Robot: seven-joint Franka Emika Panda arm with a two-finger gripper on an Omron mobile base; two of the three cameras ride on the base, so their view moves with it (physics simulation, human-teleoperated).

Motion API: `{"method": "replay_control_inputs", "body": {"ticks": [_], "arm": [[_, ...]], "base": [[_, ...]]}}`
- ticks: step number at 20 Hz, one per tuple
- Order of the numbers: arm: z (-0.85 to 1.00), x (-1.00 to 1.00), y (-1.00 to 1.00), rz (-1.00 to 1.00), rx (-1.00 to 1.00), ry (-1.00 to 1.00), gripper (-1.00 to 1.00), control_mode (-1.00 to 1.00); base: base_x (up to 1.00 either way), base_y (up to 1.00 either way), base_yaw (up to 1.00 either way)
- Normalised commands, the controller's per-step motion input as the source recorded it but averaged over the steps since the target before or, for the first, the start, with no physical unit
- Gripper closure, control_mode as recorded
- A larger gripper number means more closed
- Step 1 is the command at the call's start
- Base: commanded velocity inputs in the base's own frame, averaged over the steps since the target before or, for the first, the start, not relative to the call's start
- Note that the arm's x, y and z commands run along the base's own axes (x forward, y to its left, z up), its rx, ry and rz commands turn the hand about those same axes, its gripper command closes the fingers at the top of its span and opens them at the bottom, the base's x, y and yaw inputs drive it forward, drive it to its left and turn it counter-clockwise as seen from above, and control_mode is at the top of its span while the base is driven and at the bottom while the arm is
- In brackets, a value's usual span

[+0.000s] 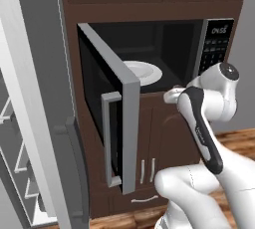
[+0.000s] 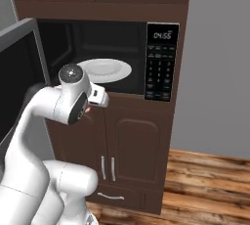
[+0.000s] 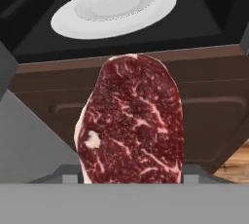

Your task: Transport the steak from the fridge to the microwave and turn on the microwave.

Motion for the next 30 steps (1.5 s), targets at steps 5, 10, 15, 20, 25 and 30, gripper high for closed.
{"method": "replay_control_inputs", "body": {"ticks": [5, 10, 15, 20, 25, 30], "arm": [[0.13, 0.51, 0.09, 0.07, 0.04, -0.03, 1.0, -1.0], [0.24, 0.44, 0.12, 0.05, 0.02, 0.0, 1.0, -1.0], [0.24, 0.4, 0.11, 0.0, 0.0, 0.0, 1.0, -1.0], [0.08, 0.37, 0.17, 0.0, 0.0, -0.05, 1.0, -1.0], [0.02, 0.38, 0.17, 0.0, 0.0, -0.1, 1.0, -1.0], [0.0, 0.38, 0.13, 0.03, -0.02, -0.13, 1.0, -1.0]], "base": [[0.0, 0.0, 0.0], [0.0, 0.0, 0.0], [0.0, 0.0, 0.0], [0.0, 0.0, 0.0], [0.0, 0.0, 0.0], [0.0, 0.0, 0.0]]}}
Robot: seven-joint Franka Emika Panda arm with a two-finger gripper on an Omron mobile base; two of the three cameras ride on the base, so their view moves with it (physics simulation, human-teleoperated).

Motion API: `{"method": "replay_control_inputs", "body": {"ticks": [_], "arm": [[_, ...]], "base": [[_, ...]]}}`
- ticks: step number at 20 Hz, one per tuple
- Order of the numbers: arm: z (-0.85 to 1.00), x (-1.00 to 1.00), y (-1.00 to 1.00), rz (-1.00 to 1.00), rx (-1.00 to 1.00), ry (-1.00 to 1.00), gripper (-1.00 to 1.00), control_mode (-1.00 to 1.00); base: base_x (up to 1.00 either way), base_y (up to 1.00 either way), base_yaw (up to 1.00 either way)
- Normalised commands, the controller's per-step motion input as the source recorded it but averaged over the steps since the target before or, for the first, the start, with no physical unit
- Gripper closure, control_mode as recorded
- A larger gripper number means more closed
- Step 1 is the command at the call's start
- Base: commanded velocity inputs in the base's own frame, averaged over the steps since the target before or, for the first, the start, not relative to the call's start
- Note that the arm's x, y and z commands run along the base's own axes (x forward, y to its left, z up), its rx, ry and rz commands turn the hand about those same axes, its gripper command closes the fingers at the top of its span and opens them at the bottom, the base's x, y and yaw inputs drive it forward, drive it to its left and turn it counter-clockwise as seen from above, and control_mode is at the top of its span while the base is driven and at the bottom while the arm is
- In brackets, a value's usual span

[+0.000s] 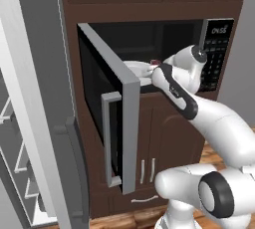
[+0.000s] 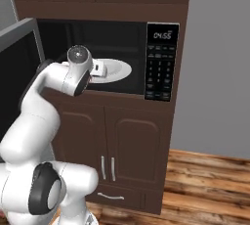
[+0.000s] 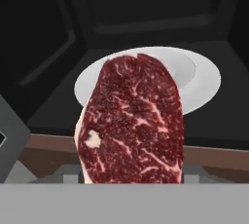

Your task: Transport the steak from the fridge to the microwave and turn on the microwave.

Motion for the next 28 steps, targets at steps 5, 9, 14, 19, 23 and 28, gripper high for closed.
{"method": "replay_control_inputs", "body": {"ticks": [5, 9, 14, 19, 23, 28], "arm": [[0.01, 0.37, 0.15, 0.04, -0.07, -0.13, 1.0, -1.0], [0.06, 0.36, 0.1, 0.01, -0.07, -0.07, 1.0, -1.0], [0.11, 0.36, 0.05, 0.0, -0.06, 0.0, 1.0, -1.0], [0.09, 0.34, 0.01, 0.0, -0.06, 0.01, 1.0, -1.0], [0.0, 0.36, 0.01, 0.0, -0.01, 0.01, 1.0, -1.0], [-0.04, 0.31, 0.06, 0.0, -0.01, 0.01, 1.0, -1.0]], "base": [[0.0, 0.0, 0.0], [0.0, 0.0, 0.0], [0.0, 0.0, 0.0], [0.0, 0.0, 0.0], [0.0, 0.0, 0.0], [0.0, 0.0, 0.0]]}}
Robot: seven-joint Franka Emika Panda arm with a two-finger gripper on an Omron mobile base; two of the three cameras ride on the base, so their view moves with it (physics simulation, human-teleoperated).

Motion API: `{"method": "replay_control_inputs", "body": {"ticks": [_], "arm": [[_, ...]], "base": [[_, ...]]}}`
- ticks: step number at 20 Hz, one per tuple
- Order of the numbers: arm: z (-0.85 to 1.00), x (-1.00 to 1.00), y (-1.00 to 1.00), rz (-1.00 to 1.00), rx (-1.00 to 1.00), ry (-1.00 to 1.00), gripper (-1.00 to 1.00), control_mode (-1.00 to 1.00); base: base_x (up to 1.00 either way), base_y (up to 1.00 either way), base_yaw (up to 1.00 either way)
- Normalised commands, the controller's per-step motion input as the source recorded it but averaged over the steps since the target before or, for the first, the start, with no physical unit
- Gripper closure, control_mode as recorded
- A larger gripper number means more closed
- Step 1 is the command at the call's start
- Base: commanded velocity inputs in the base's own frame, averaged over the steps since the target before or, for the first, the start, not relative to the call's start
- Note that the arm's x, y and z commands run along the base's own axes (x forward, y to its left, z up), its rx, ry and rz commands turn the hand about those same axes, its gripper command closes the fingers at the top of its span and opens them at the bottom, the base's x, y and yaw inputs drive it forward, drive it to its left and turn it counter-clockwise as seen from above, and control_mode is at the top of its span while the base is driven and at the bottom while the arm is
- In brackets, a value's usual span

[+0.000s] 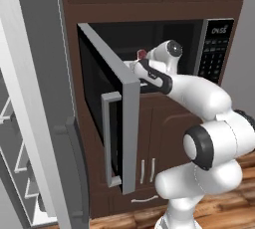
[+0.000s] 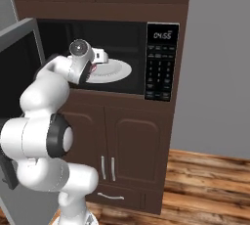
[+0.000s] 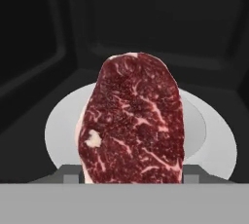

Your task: Transport the steak from the fridge to the microwave and turn on the microwave.

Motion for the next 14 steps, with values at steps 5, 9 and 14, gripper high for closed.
{"method": "replay_control_inputs", "body": {"ticks": [5, 9, 14], "arm": [[-0.03, 0.31, 0.05, 0.0, -0.03, 0.0, 1.0, -1.0], [-0.05, 0.26, 0.06, 0.0, -0.02, 0.02, 1.0, -1.0], [-0.1, 0.17, 0.04, 0.0, -0.01, 0.01, 1.0, -1.0]], "base": [[0.0, 0.0, 0.0], [0.0, 0.0, 0.0], [0.0, 0.0, 0.0]]}}
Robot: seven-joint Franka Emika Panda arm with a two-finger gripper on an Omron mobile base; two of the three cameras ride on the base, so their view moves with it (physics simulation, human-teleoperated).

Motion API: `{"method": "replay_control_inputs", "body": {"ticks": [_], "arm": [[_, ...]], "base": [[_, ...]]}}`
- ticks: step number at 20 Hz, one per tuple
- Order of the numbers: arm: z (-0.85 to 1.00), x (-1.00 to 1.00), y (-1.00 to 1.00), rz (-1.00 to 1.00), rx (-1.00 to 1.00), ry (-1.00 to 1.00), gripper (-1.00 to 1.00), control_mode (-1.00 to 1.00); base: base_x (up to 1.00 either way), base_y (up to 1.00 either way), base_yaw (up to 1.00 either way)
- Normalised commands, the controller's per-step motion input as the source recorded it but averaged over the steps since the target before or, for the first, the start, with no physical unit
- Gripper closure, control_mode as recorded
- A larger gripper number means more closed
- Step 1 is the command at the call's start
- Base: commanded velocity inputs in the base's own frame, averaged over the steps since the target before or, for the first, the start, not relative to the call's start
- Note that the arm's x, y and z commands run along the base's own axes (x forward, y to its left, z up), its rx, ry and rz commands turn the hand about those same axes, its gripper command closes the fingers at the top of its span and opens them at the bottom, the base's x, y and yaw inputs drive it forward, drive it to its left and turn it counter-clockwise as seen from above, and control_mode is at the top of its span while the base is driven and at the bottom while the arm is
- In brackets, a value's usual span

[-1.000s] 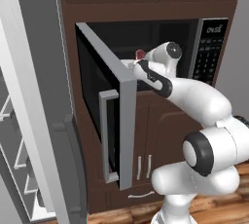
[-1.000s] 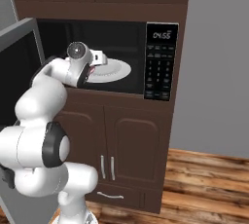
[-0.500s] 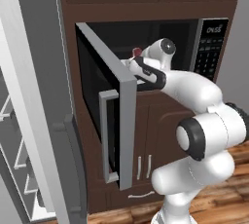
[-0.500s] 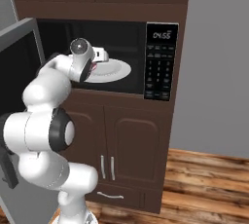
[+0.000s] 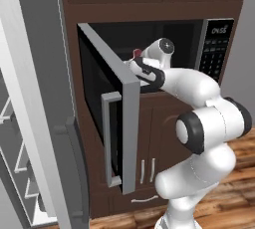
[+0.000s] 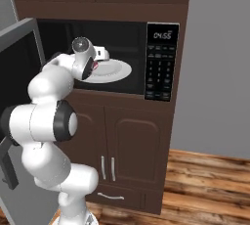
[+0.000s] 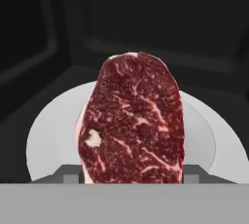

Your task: Transport the steak from the fridge to the microwave and turn on the microwave.

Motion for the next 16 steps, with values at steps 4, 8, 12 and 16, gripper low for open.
{"method": "replay_control_inputs", "body": {"ticks": [4, 8, 12, 16], "arm": [[-0.09, 0.16, 0.04, 0.0, 0.0, 0.02, 1.0, -1.0], [-0.1, 0.19, 0.0, 0.0, 0.0, 0.0, 1.0, -1.0], [-0.12, 0.19, 0.0, 0.0, 0.0, 0.0, 1.0, -1.0], [-0.12, 0.17, 0.0, 0.0, 0.0, 0.0, 1.0, -1.0]], "base": [[0.0, 0.0, 0.0], [0.0, 0.0, 0.0], [0.0, 0.0, 0.0], [0.0, 0.0, 0.0]]}}
